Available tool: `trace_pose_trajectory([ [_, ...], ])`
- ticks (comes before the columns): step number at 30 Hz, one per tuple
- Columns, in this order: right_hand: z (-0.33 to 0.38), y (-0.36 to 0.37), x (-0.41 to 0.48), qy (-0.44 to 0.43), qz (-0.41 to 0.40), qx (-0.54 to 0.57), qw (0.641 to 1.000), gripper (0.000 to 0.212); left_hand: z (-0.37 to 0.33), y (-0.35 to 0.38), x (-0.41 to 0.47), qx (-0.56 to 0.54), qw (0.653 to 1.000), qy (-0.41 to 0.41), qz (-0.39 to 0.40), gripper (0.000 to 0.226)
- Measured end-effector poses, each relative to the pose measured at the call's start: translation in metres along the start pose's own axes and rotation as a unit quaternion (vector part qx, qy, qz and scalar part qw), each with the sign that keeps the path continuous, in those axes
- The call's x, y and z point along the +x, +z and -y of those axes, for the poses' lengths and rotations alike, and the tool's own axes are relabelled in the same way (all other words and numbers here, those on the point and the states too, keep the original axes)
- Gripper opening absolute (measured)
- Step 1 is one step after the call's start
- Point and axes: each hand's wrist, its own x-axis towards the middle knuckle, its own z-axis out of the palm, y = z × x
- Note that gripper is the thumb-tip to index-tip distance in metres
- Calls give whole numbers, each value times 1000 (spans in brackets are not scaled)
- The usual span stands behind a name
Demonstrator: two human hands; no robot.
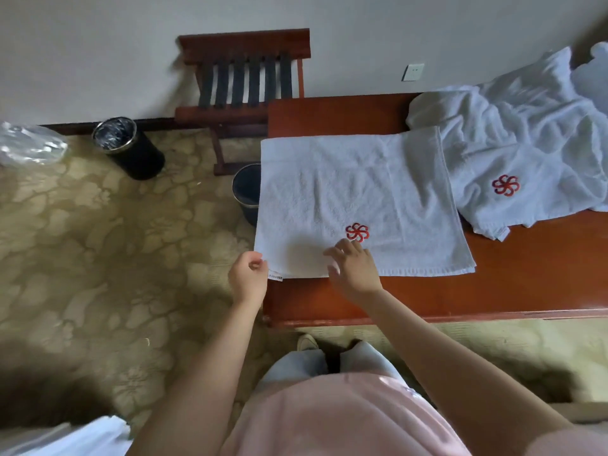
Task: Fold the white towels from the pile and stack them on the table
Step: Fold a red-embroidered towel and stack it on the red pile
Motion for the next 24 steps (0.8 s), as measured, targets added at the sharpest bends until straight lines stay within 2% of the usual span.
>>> trace_pose_trajectory([
  [3,25,12,14,-64,71,2,995,42,6,-3,8,-53,996,-78,2,18],
  [7,38,25,22,-89,86,-78,989,46,22,-12,18,-6,989,-146,-16,18],
  [11,44,30,28,-101,90,-95,986,45,24,-8,27,-31,969,-225,96,29],
  [14,45,30,30,-94,92,-80,988,37,18,-4,28,-44,966,-208,147,13],
  [18,41,29,30,-101,70,-77,989,17,13,0,25,-50,981,-156,101,18],
  [21,40,28,29,-101,69,-69,990,16,15,-3,22,-106,978,-154,90,8],
  [24,43,28,29,-93,89,-63,990,27,16,-6,23,-127,969,-162,137,15],
])
